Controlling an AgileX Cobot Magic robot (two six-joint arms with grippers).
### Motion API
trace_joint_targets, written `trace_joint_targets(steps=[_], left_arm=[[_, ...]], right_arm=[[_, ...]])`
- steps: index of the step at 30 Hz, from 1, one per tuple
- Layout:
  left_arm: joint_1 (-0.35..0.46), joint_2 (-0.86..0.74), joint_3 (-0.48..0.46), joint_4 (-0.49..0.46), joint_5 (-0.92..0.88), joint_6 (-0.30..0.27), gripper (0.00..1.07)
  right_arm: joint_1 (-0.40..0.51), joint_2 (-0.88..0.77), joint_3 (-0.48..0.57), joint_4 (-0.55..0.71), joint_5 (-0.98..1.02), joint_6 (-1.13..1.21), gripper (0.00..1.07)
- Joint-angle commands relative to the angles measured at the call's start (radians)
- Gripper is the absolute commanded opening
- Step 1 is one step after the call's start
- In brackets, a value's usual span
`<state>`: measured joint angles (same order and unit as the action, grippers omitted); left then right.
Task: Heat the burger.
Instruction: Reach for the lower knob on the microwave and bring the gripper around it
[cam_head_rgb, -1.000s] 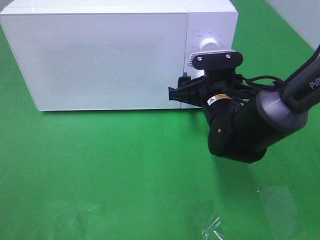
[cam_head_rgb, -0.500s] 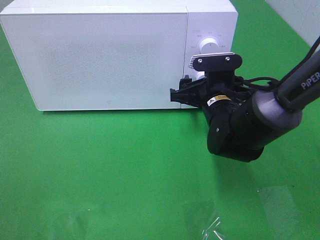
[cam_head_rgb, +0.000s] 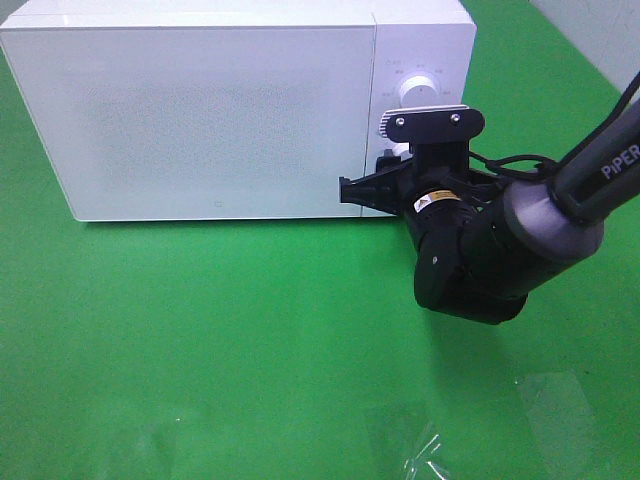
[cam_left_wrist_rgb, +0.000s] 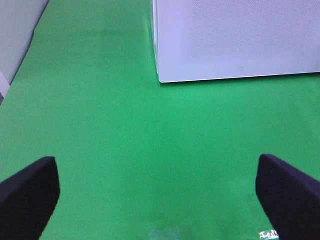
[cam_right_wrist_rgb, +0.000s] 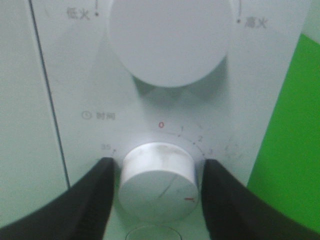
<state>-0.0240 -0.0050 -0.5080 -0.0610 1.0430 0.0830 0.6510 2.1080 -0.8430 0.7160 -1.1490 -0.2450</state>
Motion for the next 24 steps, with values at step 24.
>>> trace_joint_targets(steps=[24], left_arm=[[0.002,-0.021,0.004,-0.002,-0.001,0.0,1.0]], right_arm=[[-0.007,0.002,-0.02,-0.228,-0.064,0.7,0.01]])
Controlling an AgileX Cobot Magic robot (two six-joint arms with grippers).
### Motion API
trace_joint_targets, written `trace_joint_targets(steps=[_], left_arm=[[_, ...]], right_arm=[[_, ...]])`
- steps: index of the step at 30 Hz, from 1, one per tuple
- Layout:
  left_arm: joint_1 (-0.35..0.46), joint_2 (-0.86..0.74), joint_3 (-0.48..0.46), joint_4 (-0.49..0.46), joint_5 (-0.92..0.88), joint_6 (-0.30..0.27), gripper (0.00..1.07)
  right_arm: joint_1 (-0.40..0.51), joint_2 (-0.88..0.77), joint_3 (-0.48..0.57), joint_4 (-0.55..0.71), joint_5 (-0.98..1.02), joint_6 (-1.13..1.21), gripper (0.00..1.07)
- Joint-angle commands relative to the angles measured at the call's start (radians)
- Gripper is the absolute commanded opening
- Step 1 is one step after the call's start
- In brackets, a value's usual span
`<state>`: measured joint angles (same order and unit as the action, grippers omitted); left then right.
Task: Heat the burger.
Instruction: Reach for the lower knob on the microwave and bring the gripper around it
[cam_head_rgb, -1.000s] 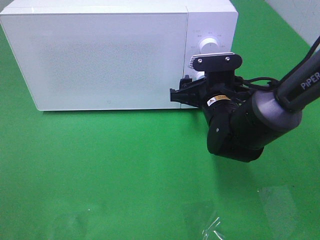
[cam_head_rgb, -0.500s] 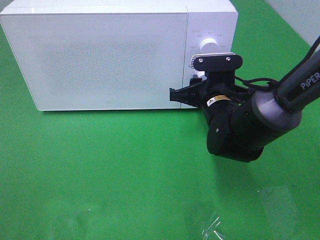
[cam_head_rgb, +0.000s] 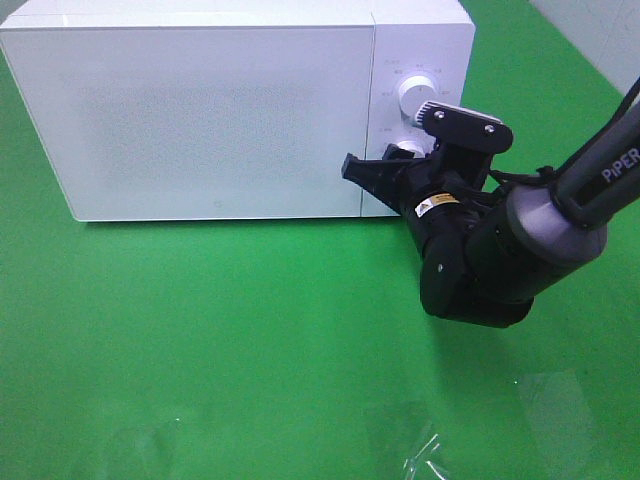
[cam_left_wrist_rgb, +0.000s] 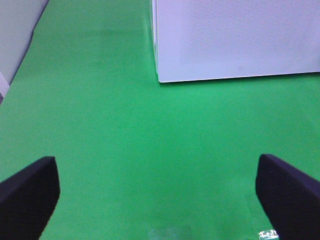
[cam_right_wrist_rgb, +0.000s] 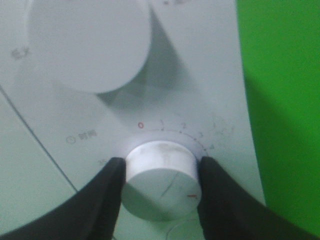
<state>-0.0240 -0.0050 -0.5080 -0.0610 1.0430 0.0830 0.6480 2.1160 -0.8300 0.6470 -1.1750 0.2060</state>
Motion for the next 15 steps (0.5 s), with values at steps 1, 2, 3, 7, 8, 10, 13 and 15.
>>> trace_joint_targets(steps=[1,2,3,7,8,10,13,15], left_arm=[[0.002,-0.021,0.004,-0.002,-0.001,0.0,1.0],[0.002,-0.021,0.004,-0.002,-0.001,0.0,1.0],[0.002,-0.021,0.004,-0.002,-0.001,0.0,1.0],[0.002,-0.021,0.004,-0.002,-0.001,0.0,1.0],[0.002,-0.021,0.004,-0.002,-0.001,0.0,1.0],[0.002,-0.021,0.004,-0.002,-0.001,0.0,1.0],[0.002,-0.021,0.004,-0.002,-0.001,0.0,1.0],[0.002,-0.021,0.004,-0.002,-0.001,0.0,1.0]], right_arm=[[-0.004,-0.006,-0.033,-0.159,-0.038,0.249,0.01],[-0.004,-0.006,-0.033,-0.18,-0.053,0.405,0.01],[-0.004,-0.006,-0.033,-0.18,-0.053,0.405,0.01],[-0.004,-0.006,-0.033,-0.209,-0.061,0.701,0.01],[-0.004,-0.006,-0.033,-0.219,-0.063,0.824,0.01],[-0.004,-0.006,-0.033,-0.219,-0.082,0.947,0.01],[-0.004,-0.006,-0.033,-0.219,-0.129,1.101,0.01],[-0.004,-0.006,-0.033,-0.219,-0.157,1.172,0.01]])
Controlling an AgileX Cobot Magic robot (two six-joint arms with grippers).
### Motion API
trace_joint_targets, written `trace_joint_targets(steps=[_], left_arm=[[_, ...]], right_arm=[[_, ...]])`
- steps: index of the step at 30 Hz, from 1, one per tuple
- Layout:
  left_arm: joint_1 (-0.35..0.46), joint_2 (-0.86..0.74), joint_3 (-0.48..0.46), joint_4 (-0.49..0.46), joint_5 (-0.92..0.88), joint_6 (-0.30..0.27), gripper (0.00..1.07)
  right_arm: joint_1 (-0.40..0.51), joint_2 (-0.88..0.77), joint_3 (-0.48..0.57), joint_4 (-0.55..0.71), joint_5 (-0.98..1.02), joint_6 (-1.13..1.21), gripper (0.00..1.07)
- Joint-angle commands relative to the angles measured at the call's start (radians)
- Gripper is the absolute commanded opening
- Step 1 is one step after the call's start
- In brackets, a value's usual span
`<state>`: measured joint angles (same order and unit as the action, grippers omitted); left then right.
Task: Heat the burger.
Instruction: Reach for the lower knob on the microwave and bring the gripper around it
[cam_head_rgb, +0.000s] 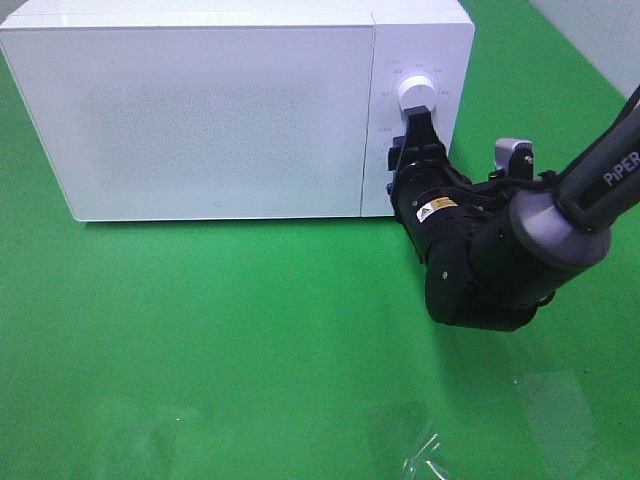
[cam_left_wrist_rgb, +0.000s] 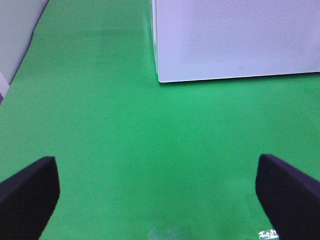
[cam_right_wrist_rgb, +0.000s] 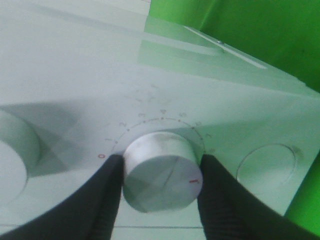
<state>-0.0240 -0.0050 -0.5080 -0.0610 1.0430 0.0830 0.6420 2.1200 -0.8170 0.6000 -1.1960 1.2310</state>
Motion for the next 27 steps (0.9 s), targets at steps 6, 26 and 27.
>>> trace_joint_targets(steps=[6,26,27], left_arm=[[0.002,-0.021,0.004,-0.002,-0.001,0.0,1.0],[0.002,-0.021,0.004,-0.002,-0.001,0.0,1.0],[0.002,-0.021,0.004,-0.002,-0.001,0.0,1.0]], right_arm=[[0.002,-0.01,-0.046,-0.171,-0.14,0.196,0.02],[0.002,-0.01,-0.046,-0.13,-0.14,0.154,0.05],[0.002,-0.01,-0.046,-0.13,-0.14,0.154,0.05]])
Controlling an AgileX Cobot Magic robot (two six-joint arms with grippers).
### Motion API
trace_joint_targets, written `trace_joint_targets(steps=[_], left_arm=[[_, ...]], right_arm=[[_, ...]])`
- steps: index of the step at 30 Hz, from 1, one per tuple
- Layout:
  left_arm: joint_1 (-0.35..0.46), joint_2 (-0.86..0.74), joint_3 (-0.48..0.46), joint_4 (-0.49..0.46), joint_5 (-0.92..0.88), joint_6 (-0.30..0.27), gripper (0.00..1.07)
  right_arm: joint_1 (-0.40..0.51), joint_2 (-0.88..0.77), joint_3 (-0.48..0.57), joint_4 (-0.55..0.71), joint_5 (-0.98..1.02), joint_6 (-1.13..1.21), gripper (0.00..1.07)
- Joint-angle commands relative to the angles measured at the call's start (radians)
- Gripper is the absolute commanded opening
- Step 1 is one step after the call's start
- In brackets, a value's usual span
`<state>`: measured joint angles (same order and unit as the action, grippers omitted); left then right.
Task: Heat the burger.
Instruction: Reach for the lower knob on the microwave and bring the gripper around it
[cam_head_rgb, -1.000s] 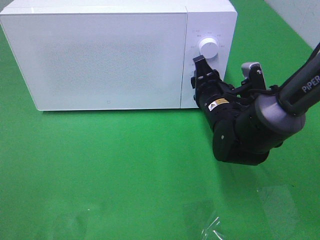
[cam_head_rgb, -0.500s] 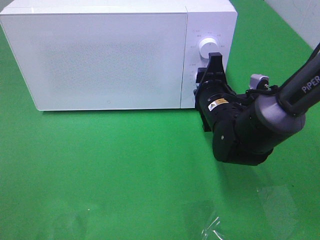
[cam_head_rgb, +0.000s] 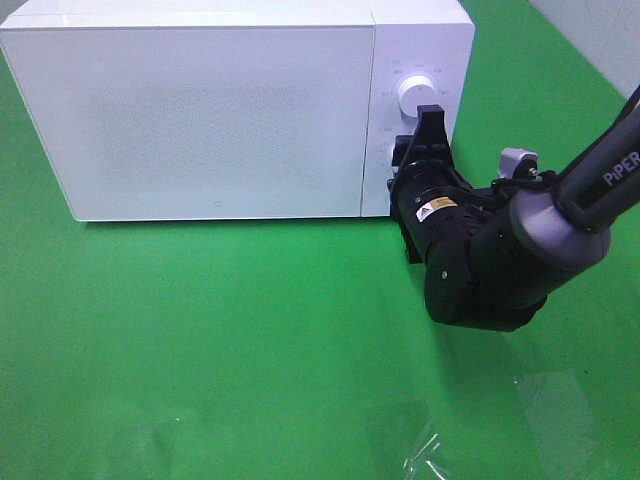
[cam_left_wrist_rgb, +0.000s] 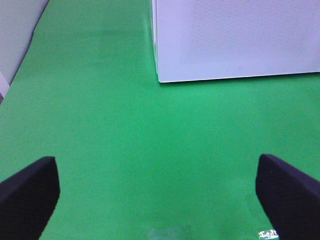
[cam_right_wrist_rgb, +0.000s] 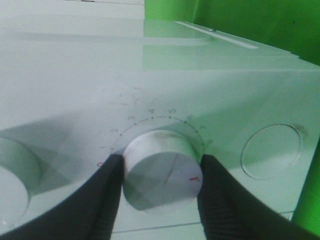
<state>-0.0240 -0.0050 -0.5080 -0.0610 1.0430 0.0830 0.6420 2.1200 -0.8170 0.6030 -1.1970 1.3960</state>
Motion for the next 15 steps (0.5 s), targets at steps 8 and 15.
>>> trace_joint_targets(steps=[8,15], left_arm=[[0.002,-0.021,0.004,-0.002,-0.001,0.0,1.0],[0.002,-0.021,0.004,-0.002,-0.001,0.0,1.0]], right_arm=[[0.002,-0.01,-0.046,-0.039,-0.139,-0.063,0.13],[0.002,-0.01,-0.046,-0.004,-0.135,-0.07,0.23]])
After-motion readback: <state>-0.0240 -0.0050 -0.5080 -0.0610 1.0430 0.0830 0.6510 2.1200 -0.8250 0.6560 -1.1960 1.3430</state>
